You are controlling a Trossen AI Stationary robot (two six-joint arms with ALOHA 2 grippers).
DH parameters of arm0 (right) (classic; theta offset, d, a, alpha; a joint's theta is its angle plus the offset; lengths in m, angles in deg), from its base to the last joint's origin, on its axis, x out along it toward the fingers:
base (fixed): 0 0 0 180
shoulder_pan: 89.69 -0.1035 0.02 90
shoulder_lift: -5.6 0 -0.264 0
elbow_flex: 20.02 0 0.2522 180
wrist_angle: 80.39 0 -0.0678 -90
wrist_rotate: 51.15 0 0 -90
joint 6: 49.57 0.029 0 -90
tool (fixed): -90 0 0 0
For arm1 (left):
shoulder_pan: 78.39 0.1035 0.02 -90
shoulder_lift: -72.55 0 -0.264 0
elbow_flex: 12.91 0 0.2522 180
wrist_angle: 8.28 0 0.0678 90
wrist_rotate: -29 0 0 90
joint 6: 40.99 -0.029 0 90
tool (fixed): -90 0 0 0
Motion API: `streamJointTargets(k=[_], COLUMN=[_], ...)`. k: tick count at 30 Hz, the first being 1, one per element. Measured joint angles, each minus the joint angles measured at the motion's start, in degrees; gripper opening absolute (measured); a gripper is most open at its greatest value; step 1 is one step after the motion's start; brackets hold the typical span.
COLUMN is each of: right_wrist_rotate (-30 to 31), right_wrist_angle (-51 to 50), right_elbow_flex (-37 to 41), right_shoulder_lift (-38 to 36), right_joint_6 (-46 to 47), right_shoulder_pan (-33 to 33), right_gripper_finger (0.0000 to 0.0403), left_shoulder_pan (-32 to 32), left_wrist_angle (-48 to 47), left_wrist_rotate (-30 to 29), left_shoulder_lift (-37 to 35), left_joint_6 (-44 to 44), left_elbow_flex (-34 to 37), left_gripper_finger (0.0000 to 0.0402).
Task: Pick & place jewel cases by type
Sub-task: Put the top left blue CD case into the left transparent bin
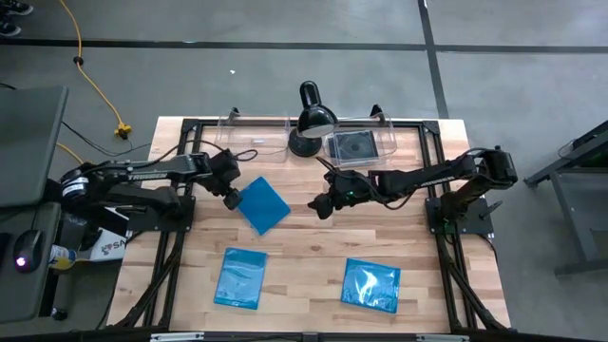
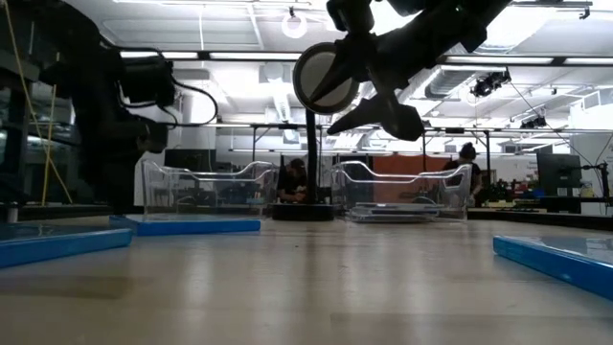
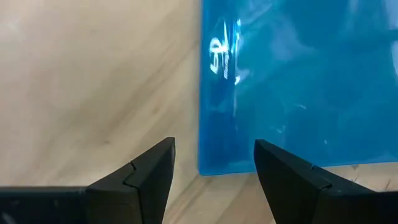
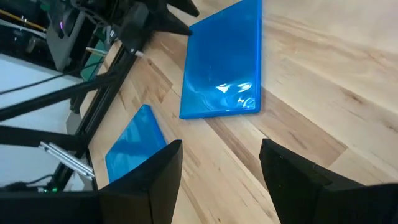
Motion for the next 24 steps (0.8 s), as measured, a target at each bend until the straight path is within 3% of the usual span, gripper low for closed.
streamJointTargets(k=[8,14,24], right_wrist_rotate=[4.96,12.13,22.99], right_wrist_angle=[-0.83,-8.54,-13.41], right_elbow_flex=[0.0,0.0,0.0], right_shoulder_lift=[0.0,0.0,0.01], right_joint_6=[4.5,12.0,26.36], right_shoulder_pan=[-2.86,-7.12,-15.06], right_gripper_finger=[0.0199,0.0199,0.0199], left_shoulder_pan=[0.07,0.11,-0.26], left_wrist_angle=[2.63,5.3,11.25], left_wrist_rotate=[3.17,6.5,21.45], left_shoulder_lift=[7.0,8.24,8.54], left_joint_6=[-2.49,-2.94,-3.79], left_elbow_flex=[-0.2,-0.17,0.15], left_gripper_finger=[0.0218,0.0218,0.0218])
